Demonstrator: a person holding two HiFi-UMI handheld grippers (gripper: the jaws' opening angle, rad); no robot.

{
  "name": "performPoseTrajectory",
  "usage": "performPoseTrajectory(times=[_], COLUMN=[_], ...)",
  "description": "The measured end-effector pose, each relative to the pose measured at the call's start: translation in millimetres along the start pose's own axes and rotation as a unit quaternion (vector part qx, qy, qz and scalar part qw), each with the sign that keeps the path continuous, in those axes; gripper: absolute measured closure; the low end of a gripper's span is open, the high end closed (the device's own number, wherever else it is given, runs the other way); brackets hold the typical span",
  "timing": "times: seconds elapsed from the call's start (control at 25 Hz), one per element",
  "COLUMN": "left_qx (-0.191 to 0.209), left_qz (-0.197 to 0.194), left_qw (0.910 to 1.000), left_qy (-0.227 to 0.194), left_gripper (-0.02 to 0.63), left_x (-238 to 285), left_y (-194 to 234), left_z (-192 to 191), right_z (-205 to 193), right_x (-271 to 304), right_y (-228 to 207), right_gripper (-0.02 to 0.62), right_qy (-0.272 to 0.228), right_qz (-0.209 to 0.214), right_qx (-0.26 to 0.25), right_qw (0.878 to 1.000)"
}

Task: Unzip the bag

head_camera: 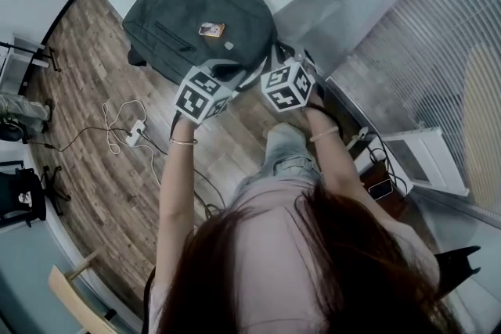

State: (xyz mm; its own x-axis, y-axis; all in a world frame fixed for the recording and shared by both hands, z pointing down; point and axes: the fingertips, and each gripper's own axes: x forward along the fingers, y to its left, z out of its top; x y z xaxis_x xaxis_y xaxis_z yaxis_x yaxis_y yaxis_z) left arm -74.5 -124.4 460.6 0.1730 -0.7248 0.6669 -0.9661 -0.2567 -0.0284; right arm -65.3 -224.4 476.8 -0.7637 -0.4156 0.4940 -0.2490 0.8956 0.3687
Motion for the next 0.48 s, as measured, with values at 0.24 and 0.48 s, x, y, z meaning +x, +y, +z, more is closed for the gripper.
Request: performPoseTrajectory(times=[0.24, 0.48], left_qx=[-0.029, -0.044], left_qz=[-0.035, -0.054], left_qw=[0.9990, 0.9976], left_qy=[0.006, 0.006], left_gripper=[0.557, 0.557], left_x=[2, 5], left_y=[2, 2], left_z=[-1, -2], right_z=[0, 1], right_x=[7, 18], right_y=[-8, -17], right_gripper=[0.583, 0.583], right_qy=[-0.001, -0.004], right_qz=[0.008, 0.013], right_qx=[-0.007, -0.012], right_qw=[1.000, 1.000])
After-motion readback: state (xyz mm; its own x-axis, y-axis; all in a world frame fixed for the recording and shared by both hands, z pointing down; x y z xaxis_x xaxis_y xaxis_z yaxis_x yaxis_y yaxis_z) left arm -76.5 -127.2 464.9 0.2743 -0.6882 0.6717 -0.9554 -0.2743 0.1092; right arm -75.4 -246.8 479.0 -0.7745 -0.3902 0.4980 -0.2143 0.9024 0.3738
